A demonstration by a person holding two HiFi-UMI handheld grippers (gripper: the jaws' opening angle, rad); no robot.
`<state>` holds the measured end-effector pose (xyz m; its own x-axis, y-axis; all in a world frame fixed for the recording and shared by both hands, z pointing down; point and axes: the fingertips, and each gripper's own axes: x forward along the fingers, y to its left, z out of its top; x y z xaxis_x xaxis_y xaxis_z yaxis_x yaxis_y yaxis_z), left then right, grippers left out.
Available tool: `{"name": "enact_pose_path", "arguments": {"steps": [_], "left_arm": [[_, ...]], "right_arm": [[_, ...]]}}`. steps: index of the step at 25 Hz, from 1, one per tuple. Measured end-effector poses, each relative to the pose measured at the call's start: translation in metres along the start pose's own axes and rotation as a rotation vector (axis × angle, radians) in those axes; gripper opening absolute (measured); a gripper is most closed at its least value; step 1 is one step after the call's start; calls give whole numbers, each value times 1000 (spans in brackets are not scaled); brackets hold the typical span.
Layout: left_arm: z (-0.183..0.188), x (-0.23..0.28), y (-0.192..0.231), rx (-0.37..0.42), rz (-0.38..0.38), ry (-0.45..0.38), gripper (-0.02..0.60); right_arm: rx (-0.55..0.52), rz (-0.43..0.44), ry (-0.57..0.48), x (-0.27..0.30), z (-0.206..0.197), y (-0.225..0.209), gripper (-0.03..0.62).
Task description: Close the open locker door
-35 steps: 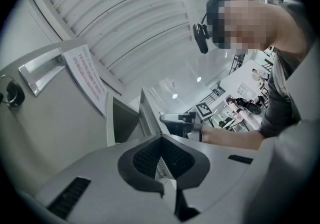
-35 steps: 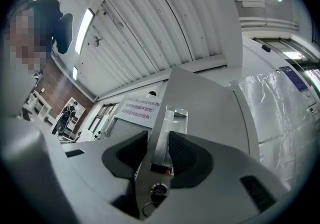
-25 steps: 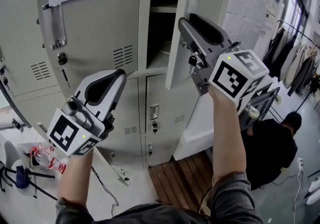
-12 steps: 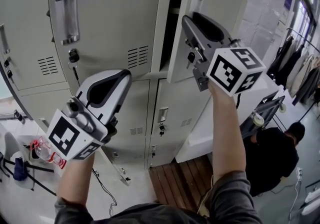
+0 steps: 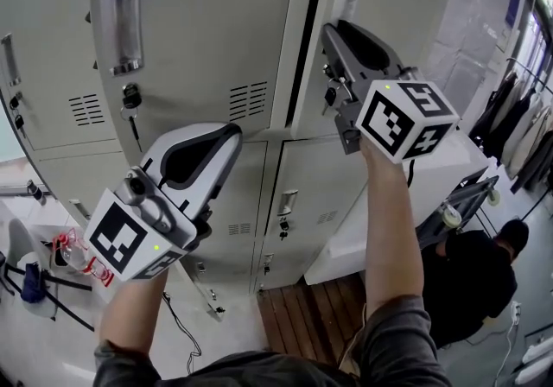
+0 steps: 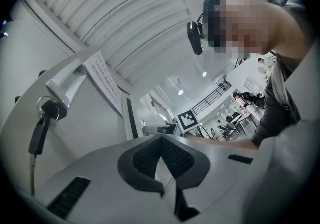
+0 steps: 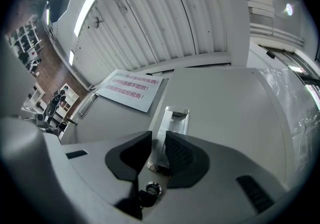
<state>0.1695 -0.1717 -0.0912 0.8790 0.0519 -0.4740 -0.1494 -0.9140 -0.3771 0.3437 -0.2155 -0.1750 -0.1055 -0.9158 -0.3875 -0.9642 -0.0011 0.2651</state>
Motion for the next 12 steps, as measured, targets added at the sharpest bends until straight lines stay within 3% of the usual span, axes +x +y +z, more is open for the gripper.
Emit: {"name": "enact_pose_path", "arguments": {"steps": [12], "left_arm": [[5,2,0,-13,11,-27,12]], "right_arm": [[-5,-6,-7,19,-11,-7,81]]}}
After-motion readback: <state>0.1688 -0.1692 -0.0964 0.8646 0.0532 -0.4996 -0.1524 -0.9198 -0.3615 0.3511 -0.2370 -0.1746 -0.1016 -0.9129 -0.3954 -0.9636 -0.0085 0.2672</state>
